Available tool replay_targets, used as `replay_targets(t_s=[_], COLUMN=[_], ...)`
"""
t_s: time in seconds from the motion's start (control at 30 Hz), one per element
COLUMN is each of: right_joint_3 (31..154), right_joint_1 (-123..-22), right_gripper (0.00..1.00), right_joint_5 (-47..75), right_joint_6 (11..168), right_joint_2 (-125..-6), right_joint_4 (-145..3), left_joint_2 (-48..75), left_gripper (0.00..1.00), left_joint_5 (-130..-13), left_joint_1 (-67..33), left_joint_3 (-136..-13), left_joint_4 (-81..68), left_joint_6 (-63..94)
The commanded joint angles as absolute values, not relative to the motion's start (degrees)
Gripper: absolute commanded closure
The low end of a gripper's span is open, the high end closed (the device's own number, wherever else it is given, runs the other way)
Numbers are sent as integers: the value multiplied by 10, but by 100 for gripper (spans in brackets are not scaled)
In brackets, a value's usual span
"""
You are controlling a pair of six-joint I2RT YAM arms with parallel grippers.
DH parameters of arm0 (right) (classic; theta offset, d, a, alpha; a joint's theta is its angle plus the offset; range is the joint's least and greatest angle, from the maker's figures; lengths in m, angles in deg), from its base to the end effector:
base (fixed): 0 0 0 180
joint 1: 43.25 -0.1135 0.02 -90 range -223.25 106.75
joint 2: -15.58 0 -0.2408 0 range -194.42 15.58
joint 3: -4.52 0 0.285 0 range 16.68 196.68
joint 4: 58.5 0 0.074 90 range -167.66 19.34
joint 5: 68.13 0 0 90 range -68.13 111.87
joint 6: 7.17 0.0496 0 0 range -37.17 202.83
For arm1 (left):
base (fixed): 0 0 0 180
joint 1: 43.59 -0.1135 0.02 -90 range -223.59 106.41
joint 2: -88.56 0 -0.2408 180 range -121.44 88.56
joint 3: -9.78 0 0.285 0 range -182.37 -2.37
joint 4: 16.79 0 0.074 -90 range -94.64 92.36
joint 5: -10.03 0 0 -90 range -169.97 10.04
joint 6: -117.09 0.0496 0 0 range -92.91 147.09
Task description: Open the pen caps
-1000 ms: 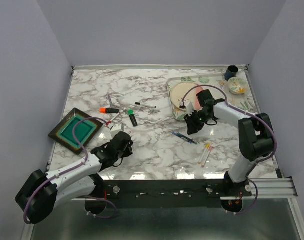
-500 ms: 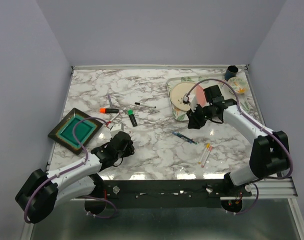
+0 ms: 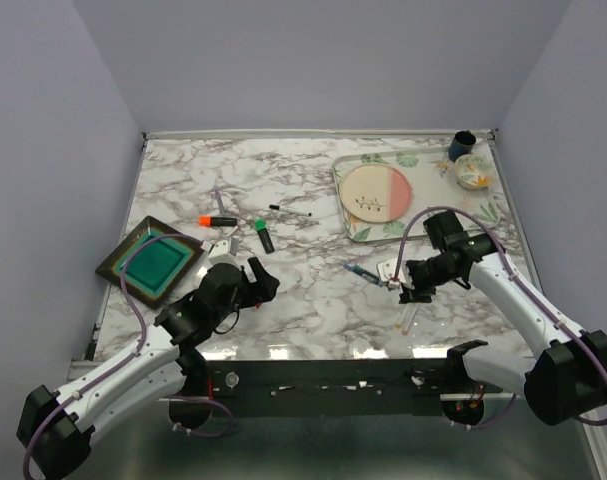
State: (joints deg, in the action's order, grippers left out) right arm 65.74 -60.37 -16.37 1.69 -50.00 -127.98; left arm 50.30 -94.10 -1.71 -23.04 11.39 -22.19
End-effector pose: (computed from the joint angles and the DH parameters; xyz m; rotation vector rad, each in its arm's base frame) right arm 0.2166 0.0988 0.2026 -1.9730 1.5444 0.5473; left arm 0.1691 -0.1354 0.1680 -0.2887 2.1930 -0.6534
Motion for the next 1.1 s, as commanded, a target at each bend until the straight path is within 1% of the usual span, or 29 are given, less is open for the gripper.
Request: replay_targets(t_s=[0.0, 0.07, 0.23, 0.37, 0.77, 1.0, 1.07], right_joint_3=[606, 594, 571, 570, 558, 539, 534], right_joint_1=[-601, -602, -628, -647, -692, -722, -728], right_gripper=[45, 49, 53, 59, 61, 62, 64], right_joint_5=[-97, -96, -55, -28, 33, 53, 58], right_joint_6=[-130, -129, -106, -103, -126, -124, -124], right_joint_2=[-493, -493, -509, -535, -563, -589, -597], right_joint_4=[-1324, -1310, -1254, -1238, -1233, -1201, -1193], left_joint_2=[537, 548, 568, 581, 591, 597, 599], left_gripper=[9, 9, 9, 9, 9, 9, 9], left_joint_5=[-895, -886, -880, -877, -873, -870, -869], left_joint_1=[-21, -22, -21, -21, -21, -21, -21], left_joint_3=[-243, -239, -227, -214, -198, -194, -193], left_joint_4=[119, 124, 130, 133, 131, 131, 132], left_joint_6=[-205, -204, -210, -213, -220, -223, -224])
